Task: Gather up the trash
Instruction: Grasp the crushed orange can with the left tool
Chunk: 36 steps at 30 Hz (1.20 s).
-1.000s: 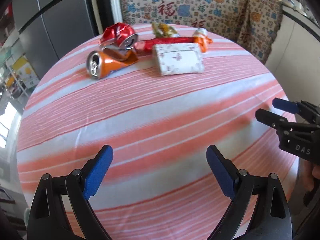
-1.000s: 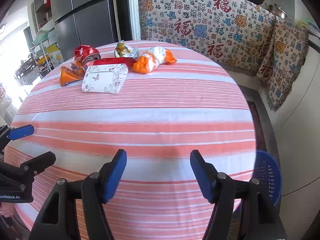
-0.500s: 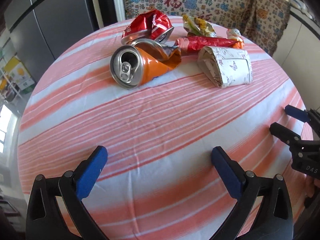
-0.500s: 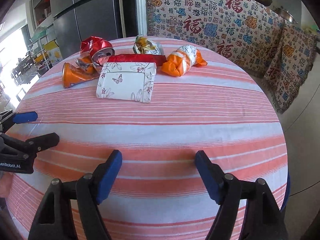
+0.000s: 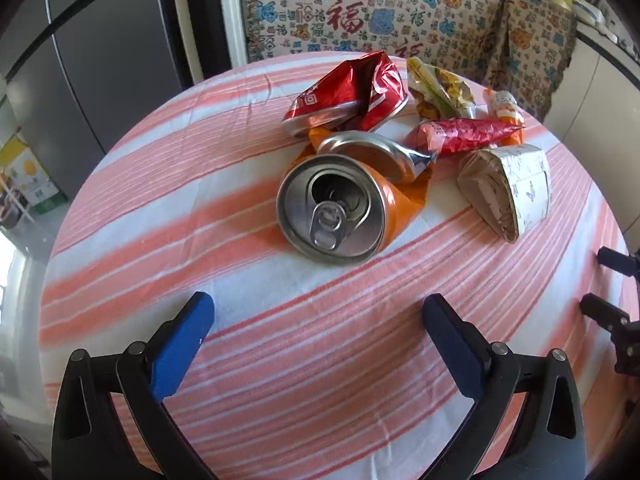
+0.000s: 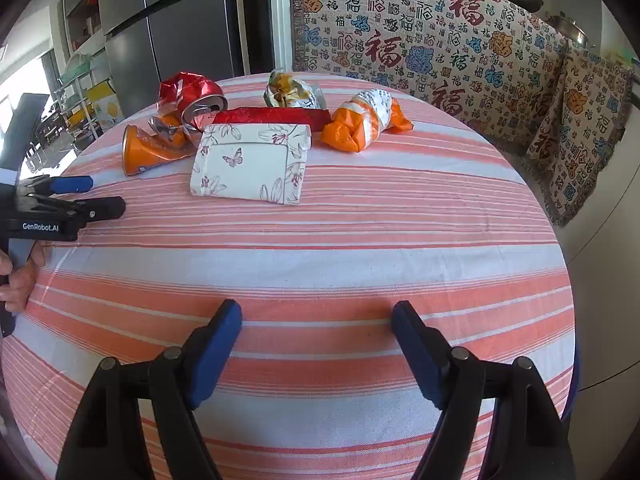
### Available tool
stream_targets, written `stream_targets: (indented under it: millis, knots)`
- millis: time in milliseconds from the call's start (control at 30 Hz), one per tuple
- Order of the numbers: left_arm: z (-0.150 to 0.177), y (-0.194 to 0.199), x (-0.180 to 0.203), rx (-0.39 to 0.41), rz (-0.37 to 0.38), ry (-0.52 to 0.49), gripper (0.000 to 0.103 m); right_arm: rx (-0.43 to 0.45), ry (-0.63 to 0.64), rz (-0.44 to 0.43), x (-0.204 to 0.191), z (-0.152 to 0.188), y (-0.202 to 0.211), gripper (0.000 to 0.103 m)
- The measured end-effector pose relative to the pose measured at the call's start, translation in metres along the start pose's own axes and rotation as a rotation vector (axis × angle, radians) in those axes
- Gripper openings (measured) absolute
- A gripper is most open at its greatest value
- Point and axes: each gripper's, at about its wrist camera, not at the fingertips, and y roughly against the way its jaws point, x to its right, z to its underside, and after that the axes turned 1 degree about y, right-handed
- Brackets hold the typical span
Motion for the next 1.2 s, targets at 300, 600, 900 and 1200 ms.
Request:
stream_targets:
  millis: [300,600,900,1200]
  knots:
    - [-0.035,-0.005,0.004,0.095,0.081,0.042,0.103,0.001,0.000,0.000,0.000,0.000,0.000,0.079]
    - [-0.029,-0.007,0.023,0.084,0.073,-0.060,0.070,0.003,-0.001,0.002,0.000,0.001,0.000,0.080]
    - [-0.001,0.018,0.032,0.033,0.029,0.011,0.069,0.003,-0.005,-0.003,0.001,0.001,0.000,0.080]
    - [0.051,0.053,0.034,0.010,-0.016,0.154,0.069,-0.014,0.036,-0.153,0.006,-0.036,-0.016,0.083]
